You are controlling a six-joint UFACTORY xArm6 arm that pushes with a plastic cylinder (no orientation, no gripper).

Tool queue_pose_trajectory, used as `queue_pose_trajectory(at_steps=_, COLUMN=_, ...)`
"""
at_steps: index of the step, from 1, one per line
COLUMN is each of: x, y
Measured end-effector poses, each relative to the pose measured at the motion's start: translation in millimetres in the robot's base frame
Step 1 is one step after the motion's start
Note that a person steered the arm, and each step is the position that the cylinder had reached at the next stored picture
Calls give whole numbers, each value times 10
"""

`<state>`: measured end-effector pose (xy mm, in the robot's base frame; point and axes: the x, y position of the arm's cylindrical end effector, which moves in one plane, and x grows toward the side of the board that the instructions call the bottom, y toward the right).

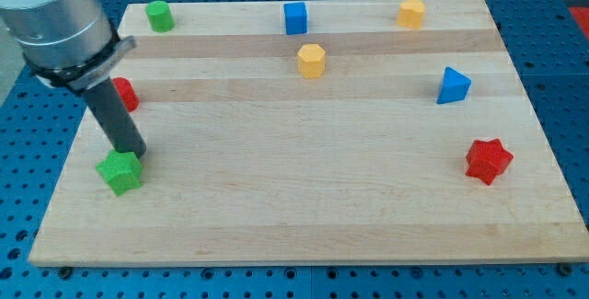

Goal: Move the green star down a bit

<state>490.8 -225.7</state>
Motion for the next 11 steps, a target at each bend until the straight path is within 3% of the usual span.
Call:
queue_pose_trajectory(at_steps=4, x=167, y=-285)
queue_pose_trajectory(at_steps=6, x=-92, y=-53)
queue_pose_trajectory(at_steps=9, x=47, y=-1)
queue_pose_trajectory(at_steps=11, x=383, y=0)
